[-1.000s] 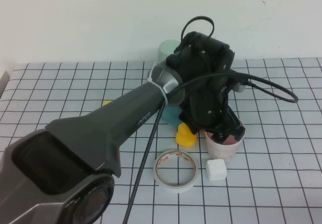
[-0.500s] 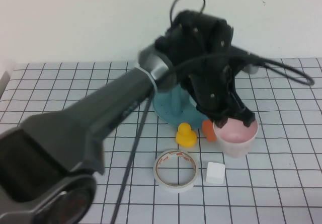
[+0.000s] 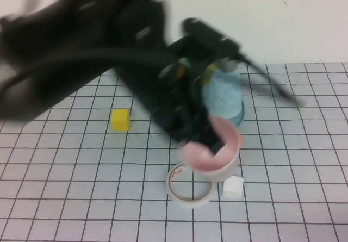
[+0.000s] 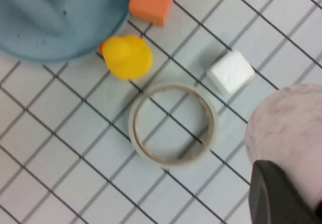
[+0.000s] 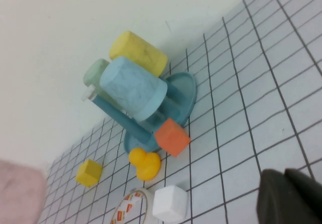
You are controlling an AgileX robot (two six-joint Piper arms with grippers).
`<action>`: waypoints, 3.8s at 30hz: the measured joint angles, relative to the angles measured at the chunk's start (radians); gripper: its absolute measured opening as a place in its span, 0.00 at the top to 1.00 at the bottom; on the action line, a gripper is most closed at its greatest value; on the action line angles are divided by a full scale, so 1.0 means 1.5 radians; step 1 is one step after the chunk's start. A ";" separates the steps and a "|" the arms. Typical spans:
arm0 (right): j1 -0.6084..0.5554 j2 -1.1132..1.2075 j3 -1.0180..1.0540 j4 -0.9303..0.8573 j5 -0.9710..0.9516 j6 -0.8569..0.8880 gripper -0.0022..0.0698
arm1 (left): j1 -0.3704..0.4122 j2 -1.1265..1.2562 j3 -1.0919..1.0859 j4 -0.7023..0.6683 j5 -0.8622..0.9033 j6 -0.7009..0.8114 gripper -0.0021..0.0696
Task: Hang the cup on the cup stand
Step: Adjust the cup with two arms
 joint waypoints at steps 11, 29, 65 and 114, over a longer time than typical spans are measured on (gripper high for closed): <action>0.000 0.000 0.000 0.107 0.052 -0.017 0.97 | 0.000 -0.348 0.440 0.039 -0.487 -0.007 0.96; 0.000 0.000 0.000 0.559 0.206 -0.088 0.95 | 0.000 -0.287 0.655 -0.004 -1.268 0.308 0.96; 0.201 0.785 -0.612 0.612 0.329 -0.483 0.12 | 0.000 -0.260 0.658 0.101 -1.401 0.286 0.96; 0.291 0.956 -0.791 0.618 0.176 -0.609 0.17 | 0.005 -0.267 0.658 0.171 -1.280 0.057 0.34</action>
